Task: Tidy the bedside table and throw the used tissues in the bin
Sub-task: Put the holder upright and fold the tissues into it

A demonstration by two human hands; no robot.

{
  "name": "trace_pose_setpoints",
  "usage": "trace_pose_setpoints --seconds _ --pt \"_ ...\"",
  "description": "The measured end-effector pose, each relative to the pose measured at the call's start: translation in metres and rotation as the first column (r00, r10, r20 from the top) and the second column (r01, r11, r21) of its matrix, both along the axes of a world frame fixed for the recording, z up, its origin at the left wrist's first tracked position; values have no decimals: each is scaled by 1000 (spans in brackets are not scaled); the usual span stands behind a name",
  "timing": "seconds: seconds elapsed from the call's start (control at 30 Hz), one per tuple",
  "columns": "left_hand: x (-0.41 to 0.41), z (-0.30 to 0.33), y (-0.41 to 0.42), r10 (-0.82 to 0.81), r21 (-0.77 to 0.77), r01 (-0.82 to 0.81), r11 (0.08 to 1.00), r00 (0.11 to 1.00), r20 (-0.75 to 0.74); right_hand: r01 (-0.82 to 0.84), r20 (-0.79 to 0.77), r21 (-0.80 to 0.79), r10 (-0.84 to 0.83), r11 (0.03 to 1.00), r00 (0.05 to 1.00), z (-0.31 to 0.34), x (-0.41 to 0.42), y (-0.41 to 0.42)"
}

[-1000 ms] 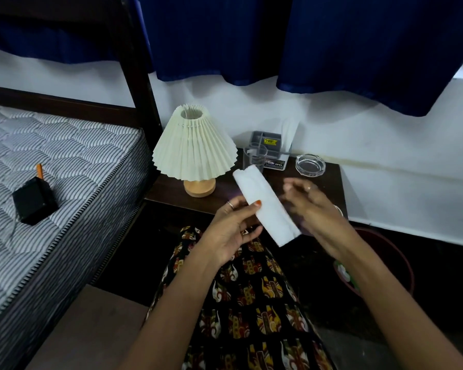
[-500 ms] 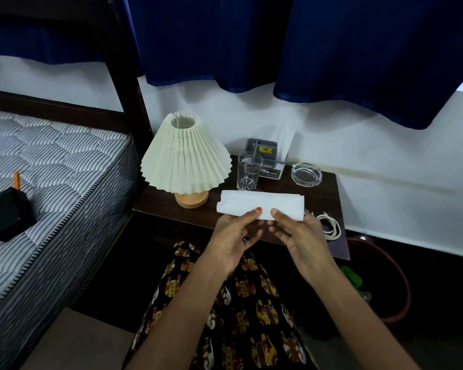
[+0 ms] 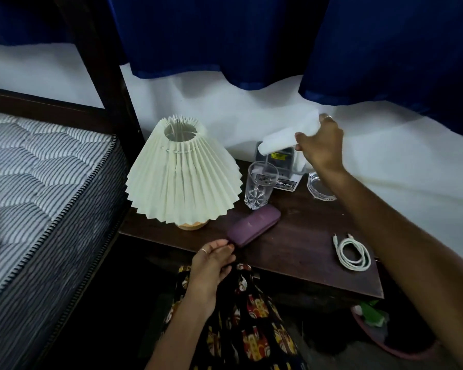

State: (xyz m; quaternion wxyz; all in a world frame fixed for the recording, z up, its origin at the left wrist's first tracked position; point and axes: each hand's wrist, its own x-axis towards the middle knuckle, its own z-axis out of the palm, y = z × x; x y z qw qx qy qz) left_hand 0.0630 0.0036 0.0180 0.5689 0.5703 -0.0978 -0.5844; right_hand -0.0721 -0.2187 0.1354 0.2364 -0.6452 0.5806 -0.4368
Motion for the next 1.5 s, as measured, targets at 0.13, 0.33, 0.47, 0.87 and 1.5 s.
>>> trace_pose_setpoints --seconds 0.13,0.33,0.47,0.87,1.5 --pt "7 -7 -6 -4 -5 4 1000 1000 -7 2 -153 -31 -6 1000 988 -19 20 -38" --pt "18 -10 -12 18 0 -18 1000 1000 20 16 -263 35 -6 999 965 -28 26 -57" --pt "18 -9 -15 15 15 -16 1000 999 38 -26 -283 41 37 999 959 -28 32 -60" --pt "18 -11 -14 3 24 -6 1000 996 87 -120 -521 168 191 978 832 -27 61 -65" --pt "21 -7 -5 184 -59 -177 982 865 467 -141 -281 -95 109 985 953 -27 24 89"
